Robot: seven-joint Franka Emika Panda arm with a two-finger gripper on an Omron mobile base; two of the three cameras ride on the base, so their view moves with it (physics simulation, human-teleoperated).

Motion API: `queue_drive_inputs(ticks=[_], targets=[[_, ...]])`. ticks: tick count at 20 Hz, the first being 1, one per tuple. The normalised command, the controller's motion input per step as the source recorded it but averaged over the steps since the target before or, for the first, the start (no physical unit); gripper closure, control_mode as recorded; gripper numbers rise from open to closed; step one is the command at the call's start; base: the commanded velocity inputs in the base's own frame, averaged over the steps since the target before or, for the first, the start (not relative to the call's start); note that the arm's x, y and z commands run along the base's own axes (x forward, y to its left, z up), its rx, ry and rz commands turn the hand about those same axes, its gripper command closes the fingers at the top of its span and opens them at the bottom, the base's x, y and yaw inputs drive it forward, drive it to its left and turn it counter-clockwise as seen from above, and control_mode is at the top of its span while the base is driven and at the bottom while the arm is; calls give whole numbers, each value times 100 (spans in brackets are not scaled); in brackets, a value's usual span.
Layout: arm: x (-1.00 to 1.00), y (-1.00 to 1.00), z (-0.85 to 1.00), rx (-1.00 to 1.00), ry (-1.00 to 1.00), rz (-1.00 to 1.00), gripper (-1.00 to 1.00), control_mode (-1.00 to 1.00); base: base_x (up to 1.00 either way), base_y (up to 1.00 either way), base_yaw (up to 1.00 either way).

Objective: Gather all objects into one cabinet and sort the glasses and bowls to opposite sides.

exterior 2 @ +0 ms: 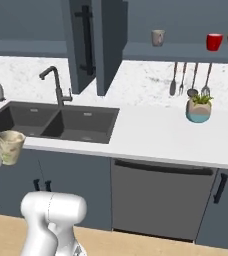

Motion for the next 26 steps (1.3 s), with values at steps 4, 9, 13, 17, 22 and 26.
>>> queue_drive_inputs(ticks=[4,9,13,17,22,26], targets=[[0,0,0,0,0,0,100,100,-100,-1,0],[0,0,0,0,0,0,100,100,-30,0,0],[0,0,0,0,0,0,100,100,0,-83,1],[0,0,0,0,0,0,100,100,0,-100,8],[0,0,0,0,0,0,100,100,-11,-88,14],[0,0,0,0,0,0,100,100,-8,-3,0]])
